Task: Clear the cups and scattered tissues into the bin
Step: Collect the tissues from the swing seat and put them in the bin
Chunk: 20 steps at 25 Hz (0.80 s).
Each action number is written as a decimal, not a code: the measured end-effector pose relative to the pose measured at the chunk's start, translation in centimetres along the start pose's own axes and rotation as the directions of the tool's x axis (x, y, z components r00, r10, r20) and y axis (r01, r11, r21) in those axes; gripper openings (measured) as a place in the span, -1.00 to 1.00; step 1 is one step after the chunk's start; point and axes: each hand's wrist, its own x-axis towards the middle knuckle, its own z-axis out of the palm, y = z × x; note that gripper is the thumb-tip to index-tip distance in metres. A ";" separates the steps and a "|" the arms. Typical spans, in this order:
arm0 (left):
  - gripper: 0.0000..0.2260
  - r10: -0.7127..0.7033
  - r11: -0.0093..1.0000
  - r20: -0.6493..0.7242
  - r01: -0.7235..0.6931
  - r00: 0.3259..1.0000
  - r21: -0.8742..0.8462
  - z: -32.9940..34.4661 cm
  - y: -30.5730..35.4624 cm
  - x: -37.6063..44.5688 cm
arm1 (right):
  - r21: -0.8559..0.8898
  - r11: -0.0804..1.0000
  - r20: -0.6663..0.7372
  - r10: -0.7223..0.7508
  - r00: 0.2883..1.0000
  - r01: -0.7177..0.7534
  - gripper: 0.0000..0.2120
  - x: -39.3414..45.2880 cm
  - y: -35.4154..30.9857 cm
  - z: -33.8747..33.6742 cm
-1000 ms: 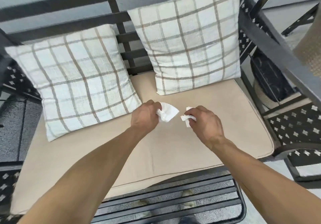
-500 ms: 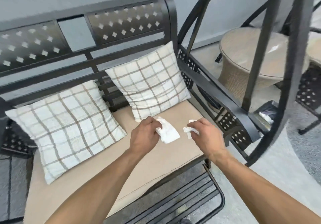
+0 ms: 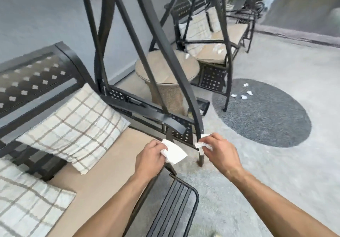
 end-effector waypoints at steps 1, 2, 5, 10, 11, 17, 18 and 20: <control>-0.78 0.022 1.000 0.018 -0.022 1.000 -0.005 0.8 1.8 0.7 | 0.001 0.999 -0.017 0.033 0.999 -0.033 -0.81 -0.3 1.8 -1.0; -0.77 0.046 0.999 0.028 -0.045 0.999 -0.013 1.5 3.6 1.5 | 0.002 0.998 -0.034 0.060 0.998 -0.060 -0.81 -0.5 3.6 -2.0; -0.78 0.135 0.991 0.059 -0.134 0.989 -0.023 4.5 9.3 3.9 | -0.004 0.990 -0.082 0.137 0.987 -0.138 -0.80 -1.1 9.4 -4.9; -0.78 0.201 0.980 0.105 -0.200 0.974 -0.021 9.9 18.7 8.0 | -0.011 0.976 -0.122 0.216 0.969 -0.219 -0.81 -0.6 19.2 -9.8; -0.78 0.200 0.980 0.109 -0.199 0.974 -0.017 10.9 20.5 8.9 | -0.015 0.973 -0.129 0.226 0.966 -0.230 -0.82 -0.5 21.2 -10.7; -0.77 0.187 0.982 0.130 -0.186 0.974 -0.020 15.4 28.0 13.8 | 0.013 0.962 -0.149 0.272 0.951 -0.273 -0.81 1.0 30.0 -15.0; -0.77 0.190 0.982 0.135 -0.189 0.973 -0.016 15.9 28.8 14.7 | 0.012 0.963 -0.152 0.268 0.951 -0.269 -0.82 1.7 31.1 -15.3; -0.77 0.196 0.980 0.131 -0.198 0.972 0.004 16.9 29.8 17.1 | 0.003 0.962 -0.156 0.269 0.951 -0.271 -0.83 3.8 32.9 -15.6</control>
